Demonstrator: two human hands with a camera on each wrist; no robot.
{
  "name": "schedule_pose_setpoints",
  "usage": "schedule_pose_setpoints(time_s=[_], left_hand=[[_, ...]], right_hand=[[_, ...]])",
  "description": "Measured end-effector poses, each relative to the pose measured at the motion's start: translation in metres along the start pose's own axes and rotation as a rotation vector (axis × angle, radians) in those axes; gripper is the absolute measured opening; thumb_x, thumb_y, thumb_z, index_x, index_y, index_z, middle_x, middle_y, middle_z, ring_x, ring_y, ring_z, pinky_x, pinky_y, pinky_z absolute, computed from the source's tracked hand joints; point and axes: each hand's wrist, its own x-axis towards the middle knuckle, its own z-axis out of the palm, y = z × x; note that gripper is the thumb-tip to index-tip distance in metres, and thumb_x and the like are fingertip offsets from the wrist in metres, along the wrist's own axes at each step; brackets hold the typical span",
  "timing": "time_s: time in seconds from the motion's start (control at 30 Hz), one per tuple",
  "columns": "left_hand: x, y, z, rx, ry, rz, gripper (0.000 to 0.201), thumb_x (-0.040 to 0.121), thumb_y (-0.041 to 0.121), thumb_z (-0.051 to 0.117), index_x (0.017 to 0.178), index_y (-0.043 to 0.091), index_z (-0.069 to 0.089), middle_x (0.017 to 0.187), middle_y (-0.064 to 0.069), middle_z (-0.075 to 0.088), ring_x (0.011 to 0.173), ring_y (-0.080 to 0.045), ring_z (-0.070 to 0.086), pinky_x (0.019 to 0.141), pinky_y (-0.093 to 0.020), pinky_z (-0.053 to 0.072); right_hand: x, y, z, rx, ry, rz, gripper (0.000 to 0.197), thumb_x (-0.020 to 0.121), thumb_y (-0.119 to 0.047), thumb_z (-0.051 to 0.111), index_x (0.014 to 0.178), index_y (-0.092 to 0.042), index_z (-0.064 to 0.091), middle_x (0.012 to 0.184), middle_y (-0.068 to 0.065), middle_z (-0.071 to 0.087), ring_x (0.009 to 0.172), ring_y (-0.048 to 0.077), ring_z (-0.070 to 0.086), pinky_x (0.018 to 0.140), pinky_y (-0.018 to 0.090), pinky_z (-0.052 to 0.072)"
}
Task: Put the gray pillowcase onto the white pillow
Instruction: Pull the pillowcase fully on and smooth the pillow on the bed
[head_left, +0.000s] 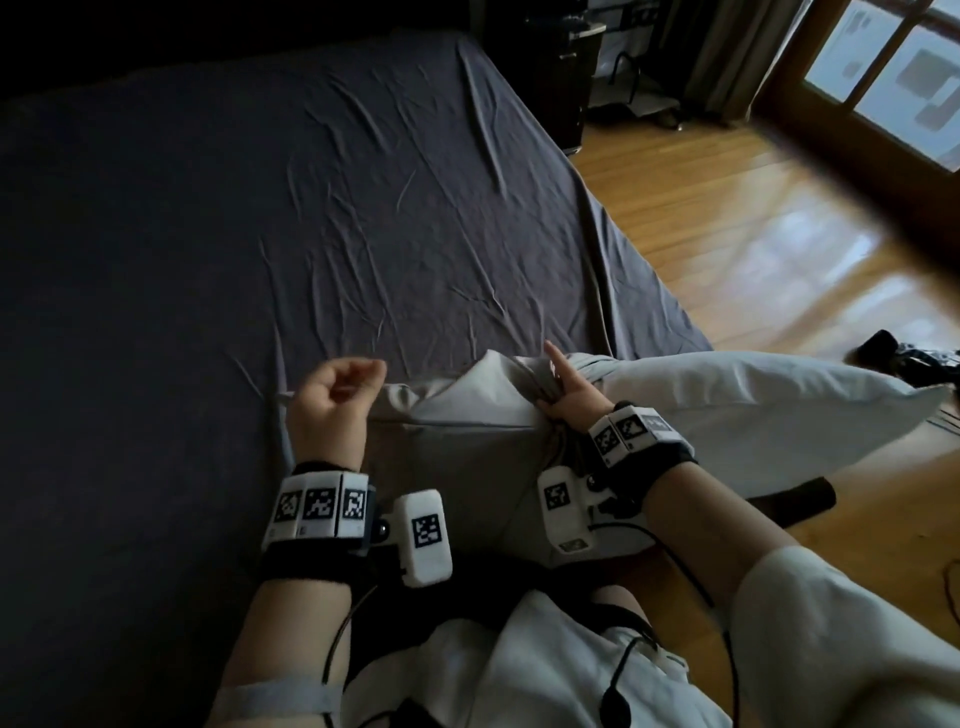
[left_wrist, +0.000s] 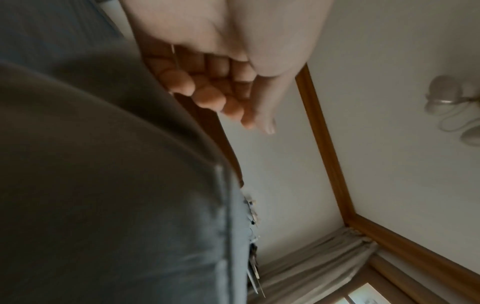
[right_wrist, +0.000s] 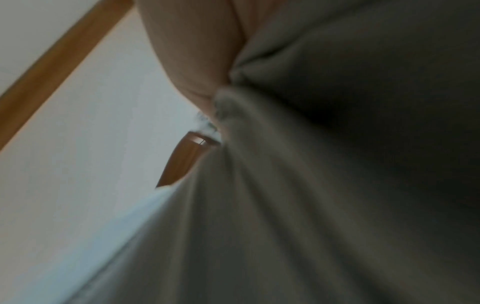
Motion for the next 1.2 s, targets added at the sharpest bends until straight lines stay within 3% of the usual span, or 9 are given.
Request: schedule_pose_setpoints(time_s=[0.13, 0.23, 0.3, 0.47, 0.6, 0.73, 0.83, 1.0, 1.2], left_hand=[[-0.022, -0.024, -0.015, 0.029, -0.006, -0.193, 0.015, 0.079, 0.023, 0.069, 0.069, 0.020, 0.059, 0.061, 0.010, 0.061, 0.065, -0.008, 0.056, 0.063, -0.019, 0.041], [-0.027, -0.030, -0.012, 0.083, -0.102, -0.248, 0.028, 0.072, 0.014, 0.076, 0.096, 0.013, 0.062, 0.093, -0.001, 0.063, 0.090, -0.017, 0.057, 0.081, -0.026, 0.041], [-0.022, -0.030, -0.010, 0.132, -0.099, -0.198, 0.042, 0.068, 0.008, 0.078, 0.107, 0.008, 0.061, 0.100, -0.005, 0.063, 0.094, -0.017, 0.058, 0.085, -0.025, 0.040], [-0.001, -0.030, -0.015, 0.278, -0.067, -0.088, 0.030, 0.074, 0.015, 0.074, 0.102, 0.003, 0.068, 0.102, -0.017, 0.069, 0.100, -0.026, 0.062, 0.081, -0.023, 0.039], [0.005, -0.033, -0.007, 0.336, -0.080, -0.079, 0.019, 0.075, 0.017, 0.072, 0.091, 0.007, 0.071, 0.092, -0.013, 0.071, 0.085, -0.021, 0.062, 0.076, -0.022, 0.038], [0.000, -0.032, 0.001, 0.393, -0.101, -0.054, 0.020, 0.070, 0.020, 0.077, 0.087, 0.008, 0.072, 0.084, -0.007, 0.069, 0.079, -0.017, 0.059, 0.077, -0.024, 0.043], [-0.003, -0.030, 0.005, 0.392, -0.106, -0.022, 0.017, 0.066, 0.021, 0.080, 0.079, 0.011, 0.073, 0.080, -0.007, 0.071, 0.079, -0.021, 0.063, 0.085, -0.032, 0.049], [-0.010, -0.025, 0.006, 0.372, -0.143, 0.010, 0.015, 0.067, 0.020, 0.079, 0.078, 0.011, 0.073, 0.076, -0.003, 0.068, 0.073, -0.015, 0.060, 0.070, -0.018, 0.044], [-0.032, -0.025, 0.031, 0.284, -0.434, -0.062, 0.011, 0.073, 0.007, 0.074, 0.082, 0.003, 0.070, 0.063, 0.010, 0.059, 0.054, 0.009, 0.056, 0.059, -0.002, 0.040]], right_hand=[[-0.005, -0.013, 0.005, 0.279, 0.030, 0.050, 0.079, 0.081, 0.028, 0.037, 0.146, -0.007, 0.010, 0.098, -0.008, 0.046, 0.112, 0.015, 0.037, 0.065, 0.003, 0.044], [-0.018, -0.031, 0.007, 0.500, -0.042, 0.078, 0.082, 0.081, 0.032, 0.024, 0.146, -0.016, 0.010, 0.141, 0.018, 0.039, 0.134, 0.027, 0.034, 0.065, 0.008, 0.048], [-0.025, -0.043, 0.010, 0.562, -0.077, 0.109, 0.080, 0.082, 0.030, 0.026, 0.146, -0.017, 0.013, 0.147, 0.022, 0.030, 0.135, 0.030, 0.034, 0.063, 0.008, 0.049], [-0.033, -0.052, 0.016, 0.641, -0.034, 0.096, 0.073, 0.085, 0.021, 0.038, 0.144, -0.021, 0.026, 0.133, 0.029, 0.045, 0.078, 0.007, 0.057, 0.063, 0.013, 0.050], [-0.038, -0.033, 0.021, 0.627, 0.114, 0.200, 0.063, 0.086, 0.001, 0.058, 0.139, -0.023, 0.035, 0.104, 0.009, 0.068, 0.070, 0.009, 0.063, 0.065, 0.018, 0.052], [-0.049, -0.014, 0.018, 0.478, 0.151, 0.258, 0.085, 0.068, 0.003, 0.075, 0.138, -0.024, 0.037, 0.129, 0.003, 0.047, 0.109, 0.012, 0.048, 0.097, 0.026, 0.044], [-0.052, -0.016, 0.012, 0.481, 0.244, 0.254, 0.079, 0.070, 0.009, 0.070, 0.136, -0.019, 0.039, 0.118, 0.001, 0.044, 0.105, 0.011, 0.045, 0.076, 0.010, 0.048], [-0.045, -0.016, 0.016, 0.639, 0.352, 0.289, 0.074, 0.069, 0.017, 0.066, 0.133, -0.013, 0.043, 0.098, 0.001, 0.053, 0.097, 0.018, 0.053, 0.095, 0.032, 0.045], [-0.035, -0.043, 0.026, 0.785, 0.236, 0.225, 0.070, 0.072, 0.014, 0.062, 0.129, -0.023, 0.042, 0.105, 0.017, 0.057, 0.086, 0.026, 0.061, 0.079, 0.035, 0.052]])
